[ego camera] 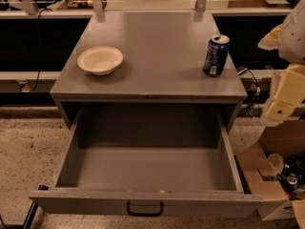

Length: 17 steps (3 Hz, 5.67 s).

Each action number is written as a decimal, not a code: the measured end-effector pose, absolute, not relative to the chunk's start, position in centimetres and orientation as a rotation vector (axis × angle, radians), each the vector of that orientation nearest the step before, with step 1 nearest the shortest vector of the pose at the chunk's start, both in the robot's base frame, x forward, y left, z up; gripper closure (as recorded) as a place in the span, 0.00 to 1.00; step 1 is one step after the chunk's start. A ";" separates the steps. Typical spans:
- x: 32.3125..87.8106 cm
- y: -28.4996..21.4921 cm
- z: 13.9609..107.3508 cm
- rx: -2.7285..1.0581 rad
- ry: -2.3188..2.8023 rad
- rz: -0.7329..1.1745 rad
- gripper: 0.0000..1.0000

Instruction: Place pepsi can into top drawer

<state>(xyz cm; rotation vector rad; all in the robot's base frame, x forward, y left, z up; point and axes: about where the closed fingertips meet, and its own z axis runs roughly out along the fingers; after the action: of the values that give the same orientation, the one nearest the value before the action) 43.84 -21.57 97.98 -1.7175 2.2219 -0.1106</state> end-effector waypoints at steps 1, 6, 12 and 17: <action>43.8 -21.6 98.0 -1.717 2.222 -0.111 0.00; 62.7 -19.7 101.8 -1.426 1.711 0.082 0.00; 70.6 -20.6 93.1 -0.959 1.852 0.304 0.00; 65.2 -14.8 92.5 -1.142 1.717 0.747 1.00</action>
Offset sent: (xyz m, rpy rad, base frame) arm 0.0710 0.0100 0.0399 0.2238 -0.1711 0.1633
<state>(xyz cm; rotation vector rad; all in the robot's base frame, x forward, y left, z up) 65.25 -14.81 92.46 -1.1421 1.7175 0.7475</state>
